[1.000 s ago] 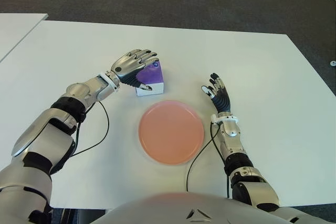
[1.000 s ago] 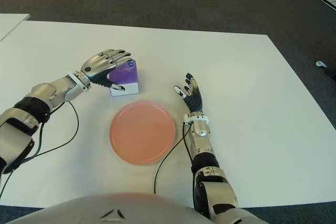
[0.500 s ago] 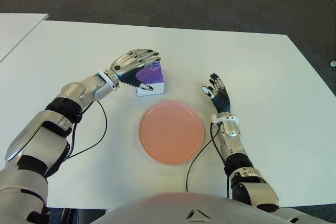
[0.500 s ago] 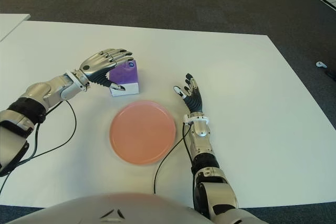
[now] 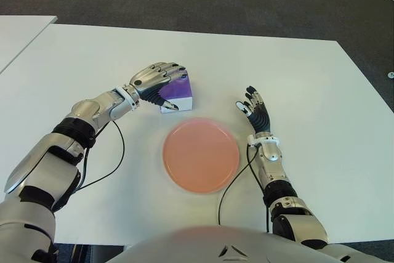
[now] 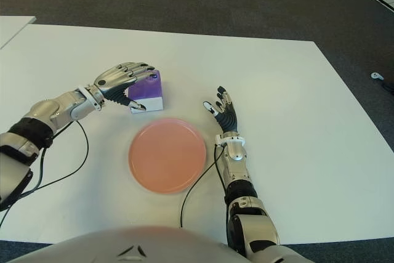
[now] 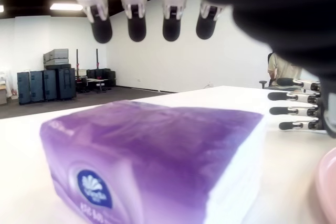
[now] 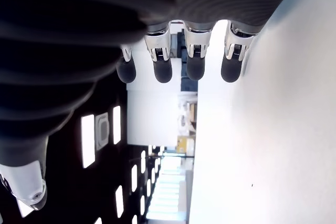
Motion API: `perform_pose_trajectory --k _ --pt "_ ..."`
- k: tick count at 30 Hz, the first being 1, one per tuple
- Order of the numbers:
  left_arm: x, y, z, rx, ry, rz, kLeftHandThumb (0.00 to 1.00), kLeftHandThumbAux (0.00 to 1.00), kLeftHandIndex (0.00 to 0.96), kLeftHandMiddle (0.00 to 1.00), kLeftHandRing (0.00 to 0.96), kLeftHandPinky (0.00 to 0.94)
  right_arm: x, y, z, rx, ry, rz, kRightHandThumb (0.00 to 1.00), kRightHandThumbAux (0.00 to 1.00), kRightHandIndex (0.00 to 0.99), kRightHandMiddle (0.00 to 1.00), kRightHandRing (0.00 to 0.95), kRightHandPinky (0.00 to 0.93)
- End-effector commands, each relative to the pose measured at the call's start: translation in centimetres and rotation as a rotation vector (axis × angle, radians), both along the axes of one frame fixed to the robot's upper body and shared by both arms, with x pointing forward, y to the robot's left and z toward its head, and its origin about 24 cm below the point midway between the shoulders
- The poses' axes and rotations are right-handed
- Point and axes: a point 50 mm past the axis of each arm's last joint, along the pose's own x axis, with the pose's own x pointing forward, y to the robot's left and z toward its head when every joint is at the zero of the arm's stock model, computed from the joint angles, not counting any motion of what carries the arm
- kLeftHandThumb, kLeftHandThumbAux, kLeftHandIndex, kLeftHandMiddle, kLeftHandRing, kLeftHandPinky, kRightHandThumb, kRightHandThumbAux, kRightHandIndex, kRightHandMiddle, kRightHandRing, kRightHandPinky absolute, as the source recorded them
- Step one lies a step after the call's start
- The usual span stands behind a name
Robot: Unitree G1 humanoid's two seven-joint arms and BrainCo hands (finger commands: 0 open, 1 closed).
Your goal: Put the tissue paper into the plate.
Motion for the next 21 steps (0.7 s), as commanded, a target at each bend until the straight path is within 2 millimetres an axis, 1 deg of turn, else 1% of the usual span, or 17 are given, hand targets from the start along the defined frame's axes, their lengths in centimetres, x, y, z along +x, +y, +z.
perform_pose_trajectory --k 1,7,11,21 --pt "0.5 0.5 -1.3 0.068 0.023 0.061 0.001 0.391 0.000 0.000 0.000 0.000 -4.8 0.1 -6.2 0.031 0.327 -0.022 0.016 0.570 0.000 0.000 0.000 0.000" --pt "1.2 1.4 -2.5 0.109 0.025 0.146 0.000 0.393 0.000 0.000 0.000 0.000 -4.8 0.3 -6.2 0.035 0.325 -0.024 0.021 0.565 0.000 0.000 0.000 0.000" --pt "1.5 1.5 -3.1 0.139 0.018 0.194 0.000 0.394 0.000 0.000 0.000 0.000 -4.8 0.4 -6.1 0.040 0.322 -0.022 0.028 0.565 0.000 0.000 0.000 0.000" --pt "2.0 1.6 -3.3 0.209 -0.055 0.239 0.015 0.397 0.000 0.000 0.000 0.000 -5.1 0.4 -6.3 0.044 0.326 -0.017 0.037 0.546 0.000 0.000 0.000 0.000"
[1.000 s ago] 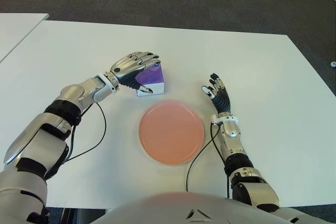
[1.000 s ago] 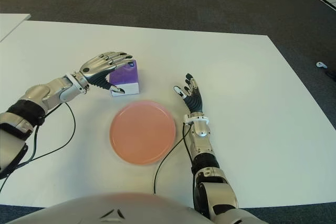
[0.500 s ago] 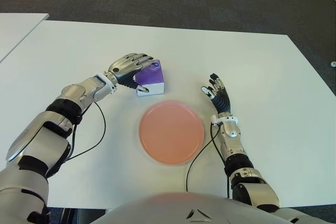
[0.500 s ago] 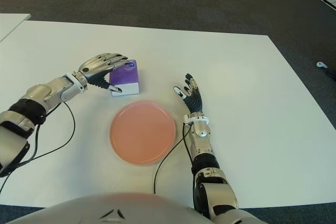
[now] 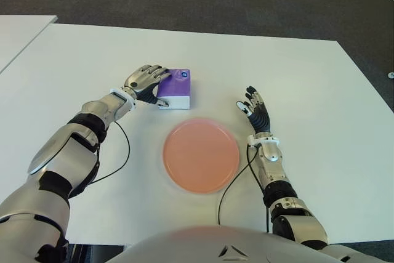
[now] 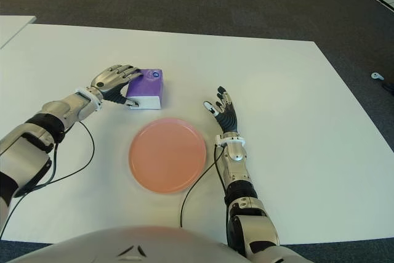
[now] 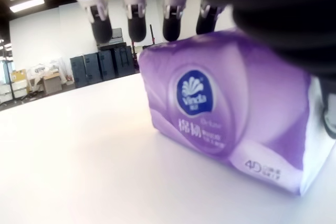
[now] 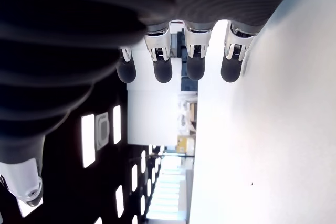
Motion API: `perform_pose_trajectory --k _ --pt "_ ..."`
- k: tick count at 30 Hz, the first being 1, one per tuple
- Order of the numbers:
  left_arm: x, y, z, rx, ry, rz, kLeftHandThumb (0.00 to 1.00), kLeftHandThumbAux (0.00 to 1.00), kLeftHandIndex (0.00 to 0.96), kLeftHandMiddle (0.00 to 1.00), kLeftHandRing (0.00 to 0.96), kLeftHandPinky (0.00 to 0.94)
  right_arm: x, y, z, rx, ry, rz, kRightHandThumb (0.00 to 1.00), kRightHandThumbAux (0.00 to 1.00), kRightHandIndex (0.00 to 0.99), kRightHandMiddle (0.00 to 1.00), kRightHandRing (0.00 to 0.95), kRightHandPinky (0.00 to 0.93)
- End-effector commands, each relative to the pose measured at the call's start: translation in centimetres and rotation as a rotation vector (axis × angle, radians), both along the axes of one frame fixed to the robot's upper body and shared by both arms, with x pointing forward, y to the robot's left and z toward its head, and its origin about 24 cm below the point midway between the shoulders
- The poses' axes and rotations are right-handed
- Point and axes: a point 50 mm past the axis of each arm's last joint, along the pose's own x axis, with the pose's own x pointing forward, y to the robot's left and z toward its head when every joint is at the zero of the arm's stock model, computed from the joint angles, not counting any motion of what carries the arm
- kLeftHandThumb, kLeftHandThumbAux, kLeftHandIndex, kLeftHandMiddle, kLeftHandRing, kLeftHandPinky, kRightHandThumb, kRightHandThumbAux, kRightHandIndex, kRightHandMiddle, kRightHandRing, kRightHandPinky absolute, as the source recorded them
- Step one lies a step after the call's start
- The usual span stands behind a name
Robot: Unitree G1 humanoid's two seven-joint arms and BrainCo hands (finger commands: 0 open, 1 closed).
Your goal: Put the tissue paper into the plate.
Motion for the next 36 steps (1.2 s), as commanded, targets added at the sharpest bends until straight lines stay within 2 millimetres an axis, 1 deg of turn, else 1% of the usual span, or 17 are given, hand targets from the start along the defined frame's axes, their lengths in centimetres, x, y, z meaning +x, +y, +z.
perform_pose_trajectory --k 1,17,27,36 --pt "0.14 0.03 -0.11 0.050 -0.040 0.005 0.018 0.398 0.000 0.000 0.000 0.000 -5.01 0.36 -6.33 0.043 0.327 -0.018 0.037 0.543 0.000 0.000 0.000 0.000" --pt "0.19 0.08 0.31 0.055 -0.150 -0.010 0.013 0.400 0.000 0.000 0.000 0.000 -5.06 0.38 -6.32 0.048 0.319 -0.003 0.037 0.547 0.000 0.000 0.000 0.000" --pt "-0.03 -0.15 0.13 0.009 -0.132 -0.025 0.009 0.408 0.000 0.000 0.000 0.000 -5.18 0.44 -6.19 0.049 0.308 -0.005 0.039 0.533 0.000 0.000 0.000 0.000" --pt "-0.10 -0.29 0.07 0.004 -0.119 -0.039 0.017 0.409 0.000 0.000 0.000 0.000 -5.18 0.41 -6.25 0.044 0.321 -0.007 0.049 0.529 0.000 0.000 0.000 0.000"
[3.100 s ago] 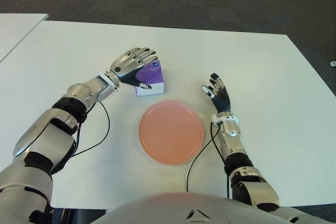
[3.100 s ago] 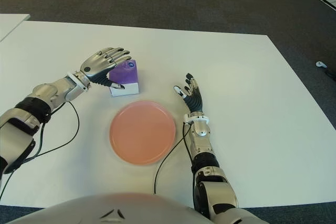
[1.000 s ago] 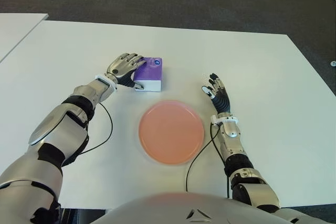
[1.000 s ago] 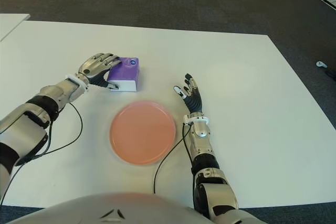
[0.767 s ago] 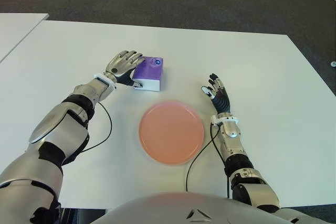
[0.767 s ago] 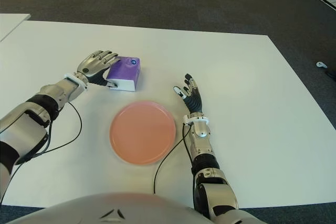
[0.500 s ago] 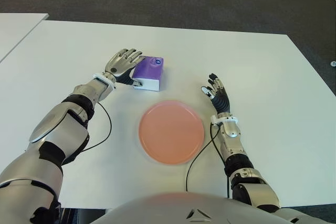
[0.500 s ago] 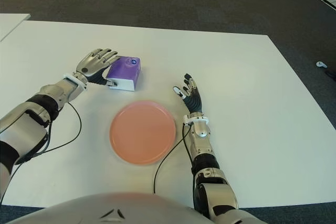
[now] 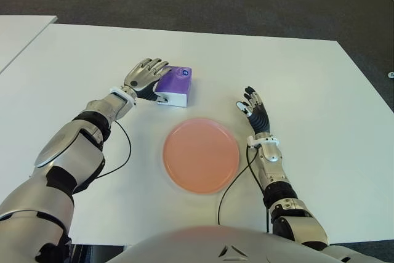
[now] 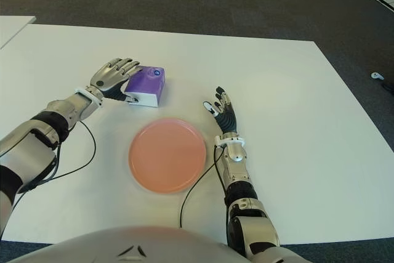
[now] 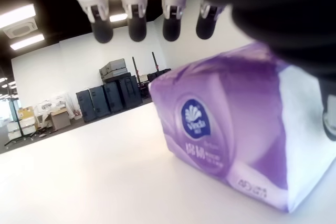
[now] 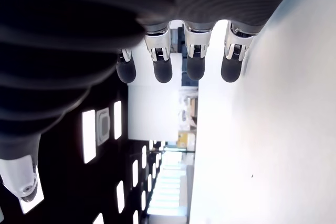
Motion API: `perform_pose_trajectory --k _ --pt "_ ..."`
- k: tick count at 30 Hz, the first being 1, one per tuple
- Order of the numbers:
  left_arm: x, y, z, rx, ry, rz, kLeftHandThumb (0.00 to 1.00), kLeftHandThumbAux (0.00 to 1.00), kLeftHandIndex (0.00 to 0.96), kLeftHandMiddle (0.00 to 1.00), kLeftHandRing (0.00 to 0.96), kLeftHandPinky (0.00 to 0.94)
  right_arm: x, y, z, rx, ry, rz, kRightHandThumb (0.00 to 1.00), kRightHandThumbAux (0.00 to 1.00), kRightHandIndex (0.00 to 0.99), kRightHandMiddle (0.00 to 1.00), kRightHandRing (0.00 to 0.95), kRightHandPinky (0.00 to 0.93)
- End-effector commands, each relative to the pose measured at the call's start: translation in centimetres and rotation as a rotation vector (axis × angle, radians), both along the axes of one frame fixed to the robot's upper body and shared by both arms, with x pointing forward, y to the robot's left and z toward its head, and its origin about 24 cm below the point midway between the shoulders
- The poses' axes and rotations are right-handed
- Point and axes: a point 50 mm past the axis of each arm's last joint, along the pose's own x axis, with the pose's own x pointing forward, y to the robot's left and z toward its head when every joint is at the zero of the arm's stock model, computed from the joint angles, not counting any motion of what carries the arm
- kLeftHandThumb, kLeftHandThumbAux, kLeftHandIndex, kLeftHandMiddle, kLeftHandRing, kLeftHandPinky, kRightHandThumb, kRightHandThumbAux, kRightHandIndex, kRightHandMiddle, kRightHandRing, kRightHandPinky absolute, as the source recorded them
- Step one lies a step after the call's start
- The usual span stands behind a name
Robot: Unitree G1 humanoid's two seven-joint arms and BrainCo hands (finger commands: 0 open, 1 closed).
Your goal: Put the tissue paper into the plate.
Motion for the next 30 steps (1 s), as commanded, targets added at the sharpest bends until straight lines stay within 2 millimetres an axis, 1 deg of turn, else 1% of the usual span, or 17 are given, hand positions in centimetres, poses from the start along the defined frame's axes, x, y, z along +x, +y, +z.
perform_pose_trajectory --k 1,16,30 --pt "-0.2 -0.4 -0.2 -0.013 0.010 -0.022 0.017 0.407 0.000 0.000 0.000 0.000 -5.1 0.3 -6.3 0.038 0.324 -0.025 0.050 0.528 0.000 0.000 0.000 0.000" --pt "-0.7 -1.6 0.1 -0.064 -0.054 -0.151 0.000 0.384 0.000 0.000 0.000 0.000 -5.1 0.2 -6.4 0.045 0.329 -0.023 0.037 0.541 0.000 0.000 0.000 0.000" --pt "-0.9 -2.4 -0.5 -0.017 0.001 -0.200 0.000 0.361 0.000 0.000 0.000 0.000 -5.3 0.4 -6.4 0.045 0.324 -0.020 0.035 0.548 0.000 0.000 0.000 0.000"
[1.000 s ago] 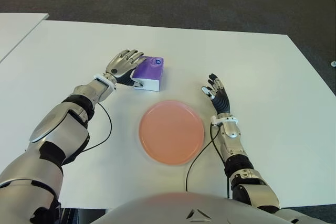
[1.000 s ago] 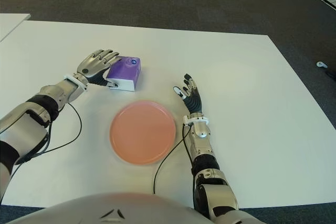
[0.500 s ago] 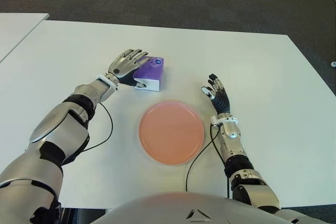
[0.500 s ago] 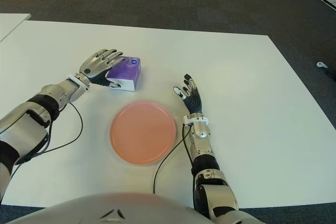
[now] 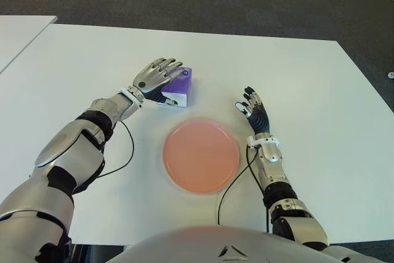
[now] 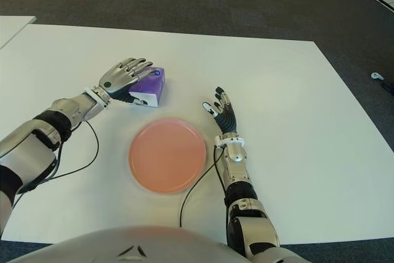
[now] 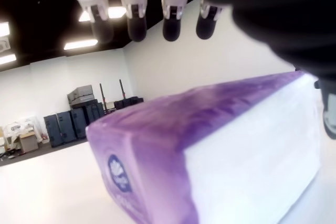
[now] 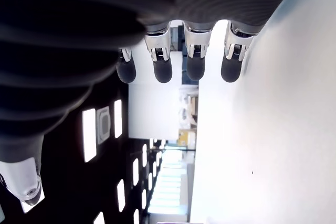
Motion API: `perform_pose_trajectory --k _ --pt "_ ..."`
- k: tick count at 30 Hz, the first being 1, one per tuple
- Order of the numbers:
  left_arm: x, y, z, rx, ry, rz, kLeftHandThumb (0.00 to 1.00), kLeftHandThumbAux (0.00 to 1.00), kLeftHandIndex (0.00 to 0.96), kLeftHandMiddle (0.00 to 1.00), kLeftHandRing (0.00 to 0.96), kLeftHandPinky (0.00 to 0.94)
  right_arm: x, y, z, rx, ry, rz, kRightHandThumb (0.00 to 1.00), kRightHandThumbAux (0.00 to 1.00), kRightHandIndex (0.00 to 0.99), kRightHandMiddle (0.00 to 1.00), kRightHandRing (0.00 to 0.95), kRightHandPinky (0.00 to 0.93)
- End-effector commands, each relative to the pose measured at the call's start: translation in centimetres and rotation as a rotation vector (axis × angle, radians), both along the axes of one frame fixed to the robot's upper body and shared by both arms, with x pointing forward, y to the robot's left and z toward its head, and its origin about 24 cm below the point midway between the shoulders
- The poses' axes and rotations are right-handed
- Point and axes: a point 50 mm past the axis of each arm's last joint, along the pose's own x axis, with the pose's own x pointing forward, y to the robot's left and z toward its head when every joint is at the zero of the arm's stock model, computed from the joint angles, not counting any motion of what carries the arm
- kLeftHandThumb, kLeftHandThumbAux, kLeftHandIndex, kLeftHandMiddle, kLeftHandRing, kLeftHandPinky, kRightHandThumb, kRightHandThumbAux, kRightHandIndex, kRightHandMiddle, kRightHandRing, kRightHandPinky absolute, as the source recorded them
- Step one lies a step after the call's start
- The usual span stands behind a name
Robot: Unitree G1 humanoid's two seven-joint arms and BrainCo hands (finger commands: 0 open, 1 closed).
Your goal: Put the tissue paper into the plate.
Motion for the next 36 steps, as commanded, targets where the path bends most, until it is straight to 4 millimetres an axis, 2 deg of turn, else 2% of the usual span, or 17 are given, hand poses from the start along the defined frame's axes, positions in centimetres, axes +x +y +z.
perform_pose_trajectory --k 1,18,36 --pt "-0.4 -0.2 -0.9 0.048 0.053 -0.021 0.000 0.361 0.000 0.000 0.000 0.000 -5.2 0.3 -6.4 0.042 0.325 -0.026 0.035 0.546 0.000 0.000 0.000 0.000" --pt "-0.4 -0.7 -1.5 0.072 0.101 -0.010 0.000 0.369 0.000 0.000 0.000 0.000 -5.5 0.3 -6.4 0.047 0.316 -0.028 0.043 0.543 0.000 0.000 0.000 0.000" --pt "0.0 -0.1 -2.4 0.100 0.192 0.114 0.013 0.392 0.000 0.000 0.000 0.000 -5.5 -0.1 -6.5 0.039 0.319 -0.025 0.037 0.547 0.000 0.000 0.000 0.000"
